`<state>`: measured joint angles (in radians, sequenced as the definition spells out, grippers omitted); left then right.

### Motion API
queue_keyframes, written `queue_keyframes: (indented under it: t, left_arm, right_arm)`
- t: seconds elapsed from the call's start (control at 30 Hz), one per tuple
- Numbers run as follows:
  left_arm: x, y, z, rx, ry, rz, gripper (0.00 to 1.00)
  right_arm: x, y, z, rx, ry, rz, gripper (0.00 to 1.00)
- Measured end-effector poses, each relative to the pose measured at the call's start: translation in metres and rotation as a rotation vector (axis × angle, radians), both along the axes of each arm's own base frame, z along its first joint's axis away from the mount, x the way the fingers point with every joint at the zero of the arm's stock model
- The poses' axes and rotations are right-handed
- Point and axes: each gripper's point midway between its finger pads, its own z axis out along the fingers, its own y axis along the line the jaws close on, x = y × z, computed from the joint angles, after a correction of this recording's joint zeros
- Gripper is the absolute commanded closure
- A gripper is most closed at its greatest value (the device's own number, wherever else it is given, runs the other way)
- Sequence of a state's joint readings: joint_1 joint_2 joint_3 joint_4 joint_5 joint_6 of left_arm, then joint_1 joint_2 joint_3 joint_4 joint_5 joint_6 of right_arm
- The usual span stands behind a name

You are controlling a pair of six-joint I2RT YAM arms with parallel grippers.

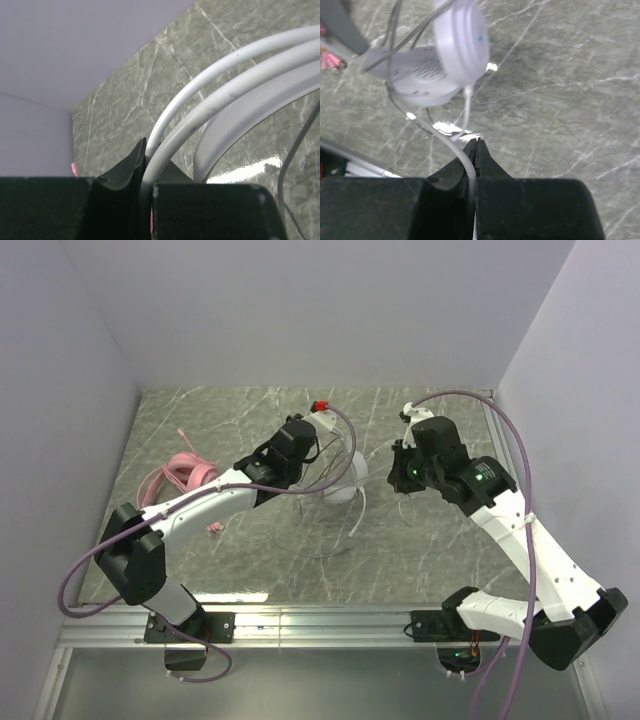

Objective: Wrap the headphones
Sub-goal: Wrap the headphone cable with the right arm

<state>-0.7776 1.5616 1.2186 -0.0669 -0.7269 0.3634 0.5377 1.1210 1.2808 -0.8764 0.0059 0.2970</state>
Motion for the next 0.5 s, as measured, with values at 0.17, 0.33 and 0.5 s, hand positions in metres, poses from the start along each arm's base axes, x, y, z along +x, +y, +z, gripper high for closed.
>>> queue_keyframes:
  t: [0.17, 0.33, 0.5]
  left_arm:
    - [-0.015, -0.008, 0.005, 0.008, 0.053, -0.143, 1.00]
    - [-0.038, -0.030, 0.003, -0.015, 0.129, -0.337, 1.00]
    - [-0.060, -0.056, -0.004, -0.029, 0.220, -0.470, 1.00]
  right_arm:
    - [0.011, -0.006, -0.007, -0.052, -0.004, -0.034, 1.00]
    - [0.025, -0.007, -0.001, -0.063, -0.060, -0.061, 1.00]
    - [0.038, -0.008, 0.000, -0.073, -0.113, -0.085, 1.00]
